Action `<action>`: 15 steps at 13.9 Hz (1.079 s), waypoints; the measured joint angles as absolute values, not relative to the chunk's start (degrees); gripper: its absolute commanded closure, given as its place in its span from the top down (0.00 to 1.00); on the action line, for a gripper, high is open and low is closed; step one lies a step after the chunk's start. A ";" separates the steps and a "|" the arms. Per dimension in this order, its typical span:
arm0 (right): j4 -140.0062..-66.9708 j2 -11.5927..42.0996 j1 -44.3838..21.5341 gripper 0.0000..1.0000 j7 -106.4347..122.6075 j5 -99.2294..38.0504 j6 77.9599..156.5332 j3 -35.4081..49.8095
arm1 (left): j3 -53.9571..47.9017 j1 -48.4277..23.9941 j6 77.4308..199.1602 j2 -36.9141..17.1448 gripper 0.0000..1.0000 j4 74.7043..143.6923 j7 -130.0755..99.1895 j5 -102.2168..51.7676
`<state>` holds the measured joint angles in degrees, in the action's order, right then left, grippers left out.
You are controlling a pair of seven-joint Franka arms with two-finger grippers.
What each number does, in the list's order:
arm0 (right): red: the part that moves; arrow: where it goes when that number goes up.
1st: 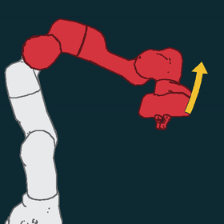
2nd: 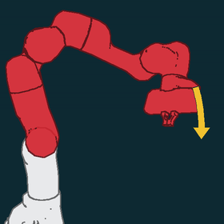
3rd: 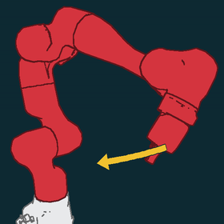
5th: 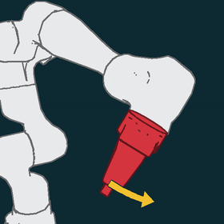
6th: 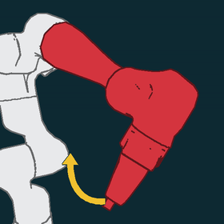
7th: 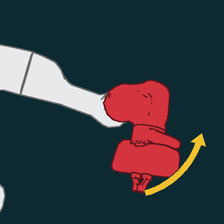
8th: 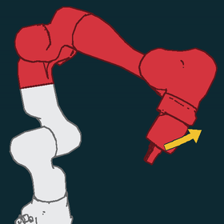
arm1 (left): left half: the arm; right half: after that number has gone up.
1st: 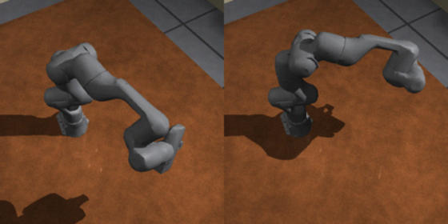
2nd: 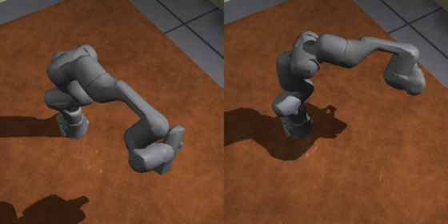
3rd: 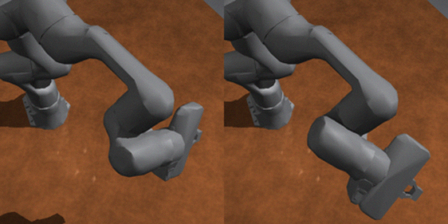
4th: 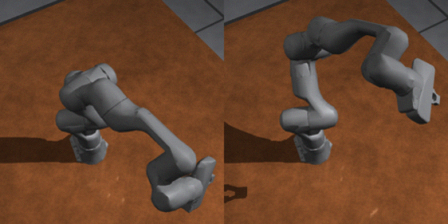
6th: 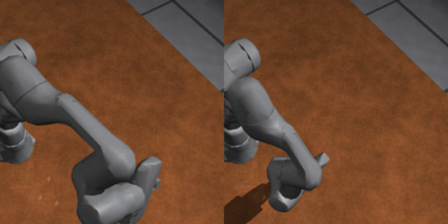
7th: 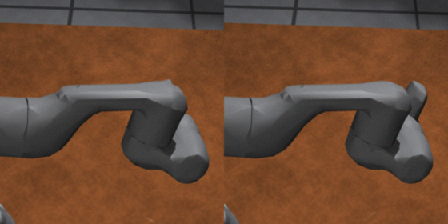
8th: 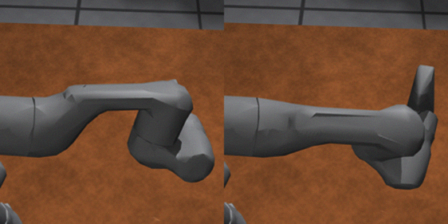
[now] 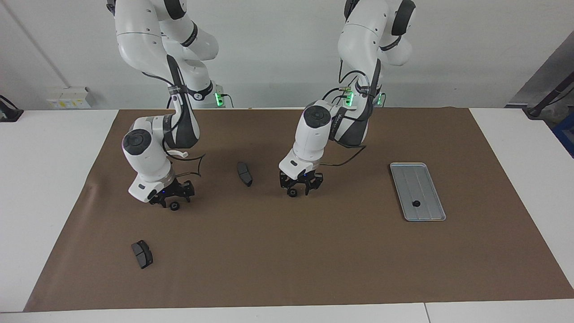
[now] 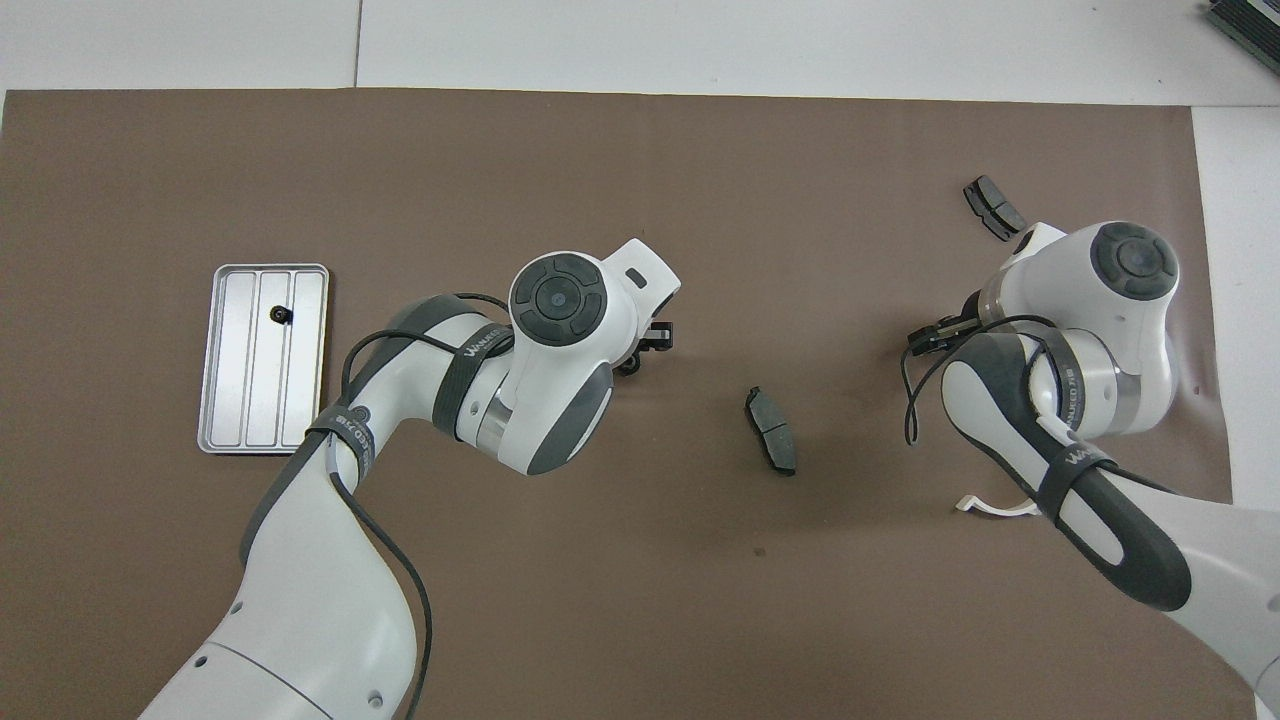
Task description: Pick bearing gear from pile to tray
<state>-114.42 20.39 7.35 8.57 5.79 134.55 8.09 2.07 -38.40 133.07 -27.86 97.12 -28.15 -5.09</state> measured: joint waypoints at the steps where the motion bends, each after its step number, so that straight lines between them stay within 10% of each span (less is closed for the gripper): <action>1: -114.47 20.11 7.35 0.61 8.58 5.77 134.55 8.11 | 2.09 -38.54 133.08 -28.07 0.66 97.13 -28.15 -5.08; 5: -114.64 19.91 7.34 0.39 8.58 5.60 134.55 8.24 | 2.07 -39.86 133.19 -29.88 0.66 97.11 -28.14 -4.43; 11: -114.68 19.75 7.31 0.38 8.59 5.55 134.55 8.37 | 2.16 -40.19 133.14 -30.16 0.61 97.14 -28.14 -4.07; 15: -114.69 19.70 7.30 0.00 8.58 5.41 134.55 8.42 | 2.14 -40.26 133.13 -30.32 0.55 97.54 -28.14 -4.02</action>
